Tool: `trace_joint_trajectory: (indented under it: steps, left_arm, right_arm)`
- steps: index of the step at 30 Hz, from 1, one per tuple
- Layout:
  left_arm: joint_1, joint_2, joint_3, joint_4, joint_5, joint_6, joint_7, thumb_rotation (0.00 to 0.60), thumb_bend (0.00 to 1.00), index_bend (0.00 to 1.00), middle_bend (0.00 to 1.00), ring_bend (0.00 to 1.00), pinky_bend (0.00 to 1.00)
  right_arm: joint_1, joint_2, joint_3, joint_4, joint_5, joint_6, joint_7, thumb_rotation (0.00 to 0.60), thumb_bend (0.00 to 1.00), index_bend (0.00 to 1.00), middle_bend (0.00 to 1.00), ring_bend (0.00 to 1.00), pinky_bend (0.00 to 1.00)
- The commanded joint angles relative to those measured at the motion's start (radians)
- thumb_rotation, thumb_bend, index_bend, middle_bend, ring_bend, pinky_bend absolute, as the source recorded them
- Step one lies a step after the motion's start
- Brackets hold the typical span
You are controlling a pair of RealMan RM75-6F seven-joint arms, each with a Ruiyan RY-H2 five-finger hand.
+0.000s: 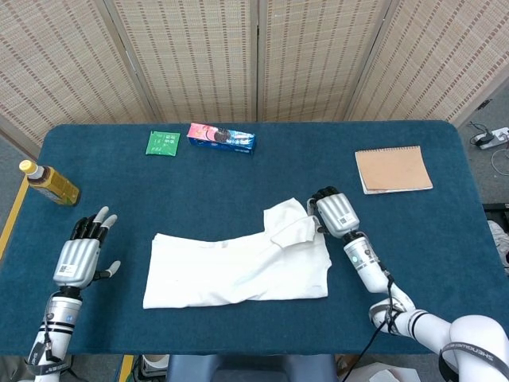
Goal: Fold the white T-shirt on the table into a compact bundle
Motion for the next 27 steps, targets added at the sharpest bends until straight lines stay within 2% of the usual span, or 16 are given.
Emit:
trace_joint_trajectory:
  steps: [1,4,7,10,21,27]
  left_arm:
    - [0.002,0.002,-0.001,-0.002,0.001,0.001,-0.002,0.600,0.25,0.00,0.00,0.00,0.00]
    - [0.004,0.004,-0.002,-0.002,0.002,0.002,-0.004,0.600,0.25,0.00,0.00,0.00,0.00]
    - [0.007,0.006,-0.004,-0.001,0.002,0.002,-0.007,0.600,0.25,0.00,0.00,0.00,0.00]
    - [0.008,0.006,-0.007,0.000,0.003,0.002,-0.010,0.600,0.25,0.00,0.00,0.00,0.00]
    - [0.007,0.019,-0.021,0.013,0.008,-0.005,-0.032,0.600,0.25,0.00,0.00,0.00,0.00]
    - [0.000,0.028,-0.026,0.017,0.018,-0.014,-0.034,0.600,0.25,0.00,0.00,0.00,0.00]
  right_arm:
    - [0.009,-0.008,0.002,0.004,0.019,-0.027,-0.019,0.600,0.55,0.60,0.37,0.26,0.23]
    - [0.012,-0.009,0.009,-0.006,0.041,-0.045,-0.041,0.600,0.49,0.34,0.29,0.21,0.21]
    - [0.015,-0.008,0.020,-0.013,0.070,-0.062,-0.078,0.600,0.45,0.15,0.22,0.17,0.19]
    - [0.017,-0.004,0.034,-0.027,0.099,-0.073,-0.105,0.600,0.41,0.02,0.16,0.14,0.16]
    - [0.012,0.055,0.054,-0.123,0.130,-0.058,-0.155,0.600,0.34,0.00,0.11,0.10,0.13]
    - [0.005,0.091,0.075,-0.169,0.163,-0.047,-0.165,0.600,0.24,0.00,0.10,0.09,0.12]
